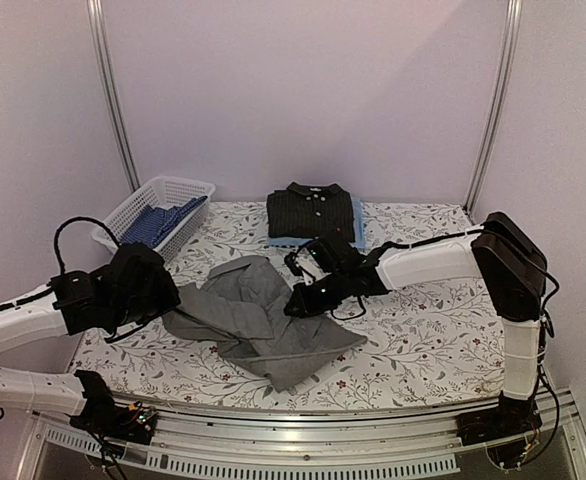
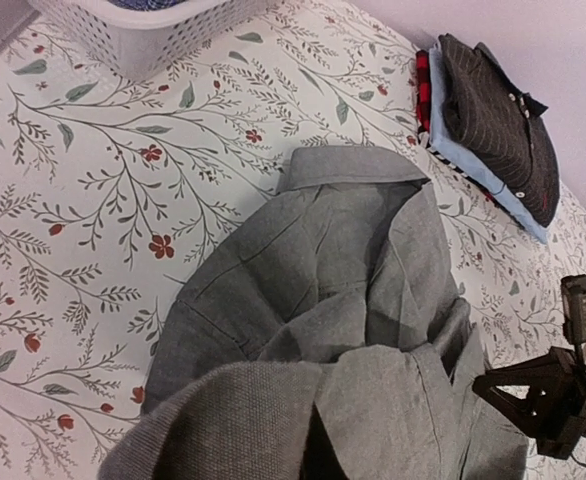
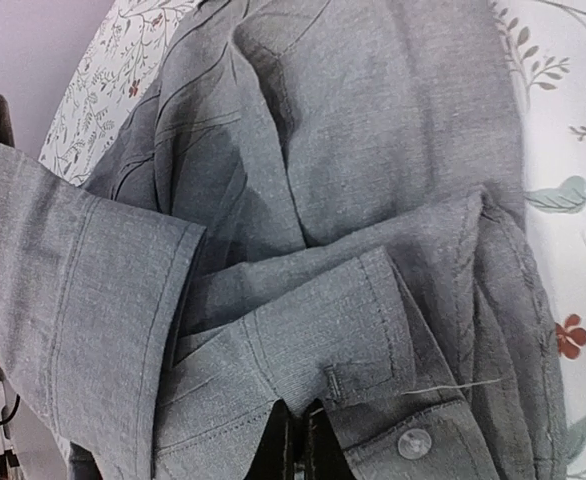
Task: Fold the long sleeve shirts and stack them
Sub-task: Flatten out the crumpled shirt at the center of the board.
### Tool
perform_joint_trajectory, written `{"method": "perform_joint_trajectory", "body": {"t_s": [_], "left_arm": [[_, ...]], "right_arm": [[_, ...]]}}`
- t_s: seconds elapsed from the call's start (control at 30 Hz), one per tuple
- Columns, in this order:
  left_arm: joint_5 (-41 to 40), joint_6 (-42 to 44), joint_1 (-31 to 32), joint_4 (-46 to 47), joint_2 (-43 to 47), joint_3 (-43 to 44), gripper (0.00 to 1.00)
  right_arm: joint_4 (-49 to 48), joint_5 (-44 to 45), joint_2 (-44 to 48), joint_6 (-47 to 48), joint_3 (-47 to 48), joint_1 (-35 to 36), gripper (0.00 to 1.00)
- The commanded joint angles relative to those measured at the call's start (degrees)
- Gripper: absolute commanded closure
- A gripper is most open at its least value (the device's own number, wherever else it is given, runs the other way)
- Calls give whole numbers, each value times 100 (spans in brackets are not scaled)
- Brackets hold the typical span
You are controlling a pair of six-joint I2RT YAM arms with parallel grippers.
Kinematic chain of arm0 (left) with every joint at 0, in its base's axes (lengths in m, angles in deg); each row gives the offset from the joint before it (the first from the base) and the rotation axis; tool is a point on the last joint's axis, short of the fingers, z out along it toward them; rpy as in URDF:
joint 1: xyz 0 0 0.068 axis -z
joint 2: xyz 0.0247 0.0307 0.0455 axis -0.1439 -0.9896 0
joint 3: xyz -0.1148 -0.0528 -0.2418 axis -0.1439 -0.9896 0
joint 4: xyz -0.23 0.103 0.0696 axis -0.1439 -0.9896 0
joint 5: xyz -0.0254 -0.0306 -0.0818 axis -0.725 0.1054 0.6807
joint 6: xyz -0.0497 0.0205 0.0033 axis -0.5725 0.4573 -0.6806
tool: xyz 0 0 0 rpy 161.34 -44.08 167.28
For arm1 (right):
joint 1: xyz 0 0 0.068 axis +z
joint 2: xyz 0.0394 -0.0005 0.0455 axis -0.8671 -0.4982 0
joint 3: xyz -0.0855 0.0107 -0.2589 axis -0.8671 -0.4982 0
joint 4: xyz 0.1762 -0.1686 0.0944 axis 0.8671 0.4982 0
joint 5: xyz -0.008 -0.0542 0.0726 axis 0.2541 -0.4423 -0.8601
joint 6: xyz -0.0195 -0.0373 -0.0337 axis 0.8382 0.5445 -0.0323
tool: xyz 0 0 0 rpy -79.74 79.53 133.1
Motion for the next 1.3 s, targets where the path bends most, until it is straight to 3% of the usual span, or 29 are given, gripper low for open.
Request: {"method": "perform_joint_trajectory", "body": {"t_s": [0.0,0.3,0.6,0.8,1.0,1.27], "left_arm": [[57,471,-124,222,-75,262,100],[633,1539,-154,1012,-81,537,100],[1114,2393,-170,1350,-96,1017,100],[1231,2717,-375,1117,-103,1369,100],[1613,3018,-848,804,-108,1849,100],[3196,3295,-1826,202,-471,2477,100]], "right_arm": [[-6,544,977,-206,-429,-349,100],[506,1402,2295,-65,-1072,-1180,100],[1291,2051,3779,366,-1441,-2858,100],[1728,2354,4519,752,-1188,-3896,100],[2090,2784,4727,1095,-613,-4338,100],[2430,3075,4746,1409,174,-4809,100]]}}
